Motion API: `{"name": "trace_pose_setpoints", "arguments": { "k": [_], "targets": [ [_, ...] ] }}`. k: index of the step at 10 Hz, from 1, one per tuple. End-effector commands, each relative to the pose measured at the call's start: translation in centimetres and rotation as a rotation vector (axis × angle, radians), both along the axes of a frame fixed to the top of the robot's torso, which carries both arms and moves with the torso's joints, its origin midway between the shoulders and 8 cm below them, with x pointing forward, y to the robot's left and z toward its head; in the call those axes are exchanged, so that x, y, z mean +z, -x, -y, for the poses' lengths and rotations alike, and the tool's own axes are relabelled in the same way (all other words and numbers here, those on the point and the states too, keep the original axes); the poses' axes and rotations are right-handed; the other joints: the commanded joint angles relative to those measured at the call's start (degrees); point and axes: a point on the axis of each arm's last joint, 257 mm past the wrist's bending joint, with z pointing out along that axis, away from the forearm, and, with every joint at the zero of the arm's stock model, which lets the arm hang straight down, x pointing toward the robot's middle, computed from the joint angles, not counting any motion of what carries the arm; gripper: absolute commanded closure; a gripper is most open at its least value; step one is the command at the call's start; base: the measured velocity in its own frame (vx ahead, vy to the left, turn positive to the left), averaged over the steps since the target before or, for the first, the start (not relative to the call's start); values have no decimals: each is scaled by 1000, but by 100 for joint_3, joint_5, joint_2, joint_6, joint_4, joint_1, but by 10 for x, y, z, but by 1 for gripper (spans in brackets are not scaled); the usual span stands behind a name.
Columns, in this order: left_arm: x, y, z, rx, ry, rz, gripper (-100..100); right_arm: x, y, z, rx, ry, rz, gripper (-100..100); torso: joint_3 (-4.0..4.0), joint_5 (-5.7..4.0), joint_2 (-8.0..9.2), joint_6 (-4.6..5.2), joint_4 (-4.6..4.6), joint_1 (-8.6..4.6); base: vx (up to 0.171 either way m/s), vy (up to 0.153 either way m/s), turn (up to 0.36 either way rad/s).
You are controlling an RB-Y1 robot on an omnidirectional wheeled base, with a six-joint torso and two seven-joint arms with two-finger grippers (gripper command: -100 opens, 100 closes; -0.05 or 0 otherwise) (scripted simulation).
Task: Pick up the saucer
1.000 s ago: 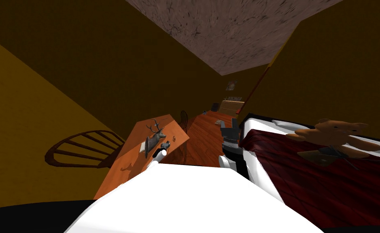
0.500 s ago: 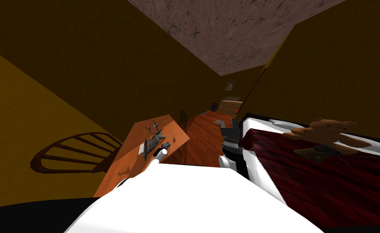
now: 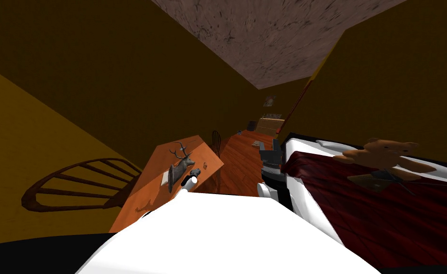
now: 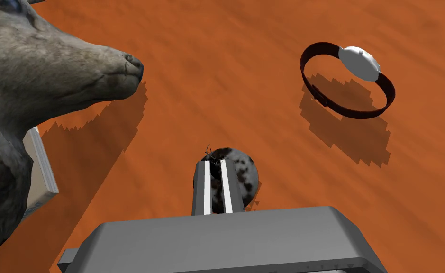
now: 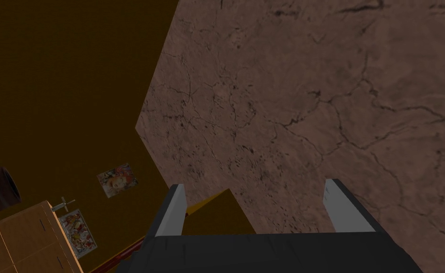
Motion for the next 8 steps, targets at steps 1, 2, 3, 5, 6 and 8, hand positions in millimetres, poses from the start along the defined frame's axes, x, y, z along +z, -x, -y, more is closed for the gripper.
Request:
{"name": "trace_pose_setpoints", "arguments": {
  "k": [1,2,3,5,6,8],
  "targets": [
    [0,0,0,0,0,0,100,0,0,0,0,0,0,0,0,0,0,0,0,0,0,0,0],
    [0,0,0,0,-1,0,100,0,0,0,0,0,0,0,-6,5,-8,1,-3,9,0,0,0],
    [0,0,0,0,-1,1,100,0,0,0,0,0,0,0,-8,6,-12,1,-5,12,0,0,0],
    [6,-7,-5,-6,3,1,100,0,0,0,0,0,0,0,-10,6,-14,1,-5,13,-19,-16,26],
    [8,-10,-8,-9,3,1,100,0,0,0,0,0,0,0,-4,3,-4,-2,-4,4,-82,-72,75],
    [7,-7,-7,-7,2,1,0,0,0,0,0,0,0,0,2,3,5,1,-2,-3,-24,-21,11]
  ]
}}
